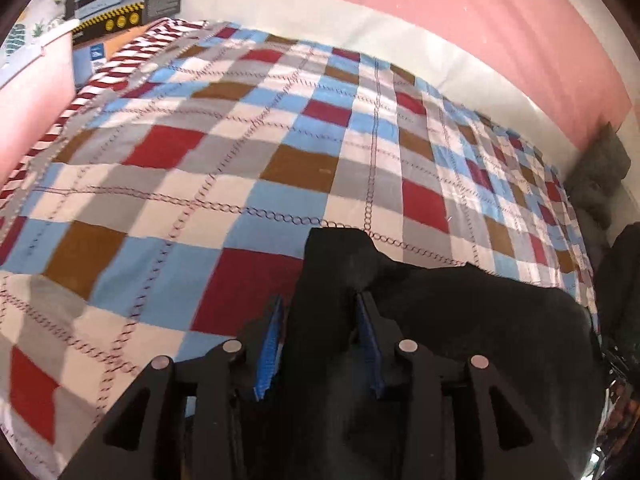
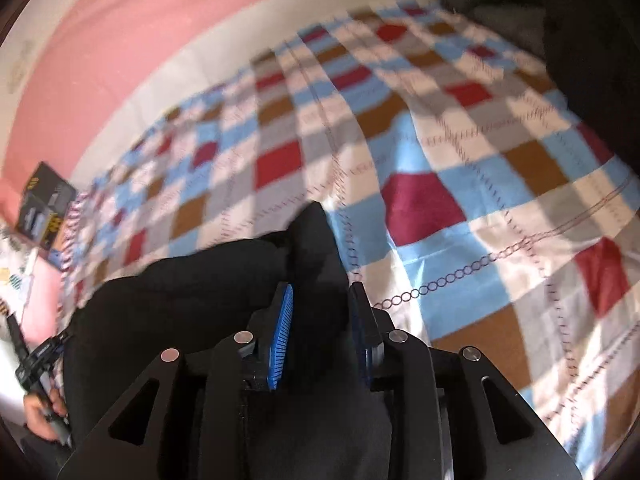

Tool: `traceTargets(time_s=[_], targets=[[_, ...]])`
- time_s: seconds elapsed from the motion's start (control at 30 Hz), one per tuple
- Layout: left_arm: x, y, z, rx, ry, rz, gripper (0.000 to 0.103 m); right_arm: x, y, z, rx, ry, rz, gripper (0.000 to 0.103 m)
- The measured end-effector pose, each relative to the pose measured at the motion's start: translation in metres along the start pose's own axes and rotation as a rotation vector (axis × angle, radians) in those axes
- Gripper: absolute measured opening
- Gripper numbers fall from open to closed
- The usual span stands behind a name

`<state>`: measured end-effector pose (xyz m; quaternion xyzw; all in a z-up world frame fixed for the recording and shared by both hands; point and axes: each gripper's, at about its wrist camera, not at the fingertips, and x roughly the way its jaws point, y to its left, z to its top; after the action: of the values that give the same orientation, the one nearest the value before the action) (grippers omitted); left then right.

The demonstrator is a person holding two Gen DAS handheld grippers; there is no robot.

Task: Fold large clothes

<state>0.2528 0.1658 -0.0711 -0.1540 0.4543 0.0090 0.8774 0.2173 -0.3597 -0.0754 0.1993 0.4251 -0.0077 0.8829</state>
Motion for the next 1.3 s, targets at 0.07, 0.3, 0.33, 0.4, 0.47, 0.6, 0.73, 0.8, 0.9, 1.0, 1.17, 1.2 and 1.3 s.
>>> traceTargets(time_s=[0.07,0.3,0.33,0.4,0.47,0.6,0.73,0.8,0.9,1.0,1.17,1.2,1.3], targets=[[-0.018,0.001,-0.001,-0.007,-0.030,-0.011,0.038,-0.027,0.009,-0.007,-0.037,-0.037,0.025,0.029],[-0.099,-0.046,-0.055,0.095,-0.145,-0.159,0.048,-0.072,0.046,-0.074,-0.180,-0.061,0.025,0.034],[-0.099,-0.058,-0.070,0.125,-0.120,-0.180,0.048,-0.068,0.048,-0.083,-0.192,-0.055,0.011,0.034],[-0.093,-0.080,-0.098,0.192,-0.077,-0.189,0.048,-0.057,0.049,-0.101,-0.208,-0.033,-0.015,0.034],[-0.077,-0.096,-0.120,0.254,-0.037,-0.178,0.048,-0.045,0.043,-0.111,-0.208,-0.033,-0.030,0.034],[-0.047,-0.098,-0.132,0.249,-0.041,-0.134,0.048,-0.022,0.031,-0.112,-0.200,-0.045,-0.123,0.033],[-0.040,-0.100,-0.125,0.234,-0.031,-0.100,0.048,-0.018,0.033,-0.101,-0.193,-0.024,-0.161,0.033],[-0.046,-0.103,-0.124,0.239,-0.021,-0.085,0.048,-0.026,0.039,-0.101,-0.198,-0.032,-0.183,0.033],[-0.057,-0.100,-0.119,0.234,-0.028,-0.092,0.048,-0.044,0.051,-0.100,-0.201,-0.070,-0.127,0.033],[-0.053,-0.090,-0.103,0.238,-0.060,-0.022,0.048,-0.041,0.062,-0.095,-0.227,-0.084,-0.106,0.033],[-0.030,-0.048,-0.079,0.143,-0.057,0.044,0.048,-0.005,0.053,-0.081,-0.186,-0.031,-0.142,0.033],[-0.026,-0.043,-0.079,0.128,-0.052,0.024,0.048,0.001,0.048,-0.080,-0.173,-0.027,-0.145,0.033],[-0.020,-0.045,-0.084,0.154,-0.059,0.037,0.048,0.006,0.042,-0.078,-0.162,-0.022,-0.145,0.033]])
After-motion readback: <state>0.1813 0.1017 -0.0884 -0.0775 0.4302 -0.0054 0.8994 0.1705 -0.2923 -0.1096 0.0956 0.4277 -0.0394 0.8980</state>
